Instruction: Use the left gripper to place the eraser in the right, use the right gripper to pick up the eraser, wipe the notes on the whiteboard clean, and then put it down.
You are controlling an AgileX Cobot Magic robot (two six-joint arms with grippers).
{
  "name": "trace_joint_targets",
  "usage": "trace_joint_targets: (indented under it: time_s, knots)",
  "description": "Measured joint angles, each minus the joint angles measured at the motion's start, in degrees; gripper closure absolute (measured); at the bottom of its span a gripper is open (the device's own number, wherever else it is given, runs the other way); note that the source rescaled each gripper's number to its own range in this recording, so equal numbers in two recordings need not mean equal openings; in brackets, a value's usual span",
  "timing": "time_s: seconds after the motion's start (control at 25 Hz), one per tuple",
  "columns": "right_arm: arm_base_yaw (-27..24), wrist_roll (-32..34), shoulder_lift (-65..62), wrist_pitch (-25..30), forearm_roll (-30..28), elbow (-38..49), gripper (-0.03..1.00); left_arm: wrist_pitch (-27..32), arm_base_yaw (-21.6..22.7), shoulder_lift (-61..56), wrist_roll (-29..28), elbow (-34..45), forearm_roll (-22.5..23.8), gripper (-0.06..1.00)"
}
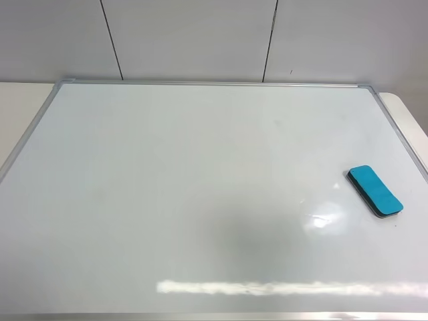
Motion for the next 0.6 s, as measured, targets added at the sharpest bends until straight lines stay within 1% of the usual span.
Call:
trace_joint_targets:
  time_s: [0.04,0.16,0.2,0.32,0.4,0.48,0.56,0.6]
  knots:
    - [0.0,0.1,-1.9,2.3,-1.5,0.0,-0.03,0.0,0.0,0.0,0.0,0.0,0.0,-0.06]
    - [0.0,2.1,-8.5,3.8,-6.7,2.0,-0.03,0.0,0.0,0.0,0.0,0.0,0.0,-0.06]
    - [0.0,3.6,-11.2,4.0,-8.8,4.2,-0.03,0.0,0.0,0.0,0.0,0.0,0.0,-0.06]
    - [0.0,7.6,-14.5,4.5,-12.5,10.6,-0.03,0.0,0.0,0.0,0.0,0.0,0.0,-0.06]
    - [0.0,8.5,-14.4,3.1,-13.4,14.6,-0.03,0.0,0.0,0.0,0.0,0.0,0.0,-0.06]
    - [0.0,8.9,-14.4,-0.2,-13.7,17.9,-0.03,0.0,0.0,0.0,0.0,0.0,0.0,-0.06]
    - [0.0,9.1,-14.4,-2.4,-13.8,19.8,-0.03,0.0,0.0,0.0,0.0,0.0,0.0,-0.06]
    - [0.1,9.1,-14.4,-2.7,-13.9,20.0,-0.03,0.0,0.0,0.0,0.0,0.0,0.0,-0.06]
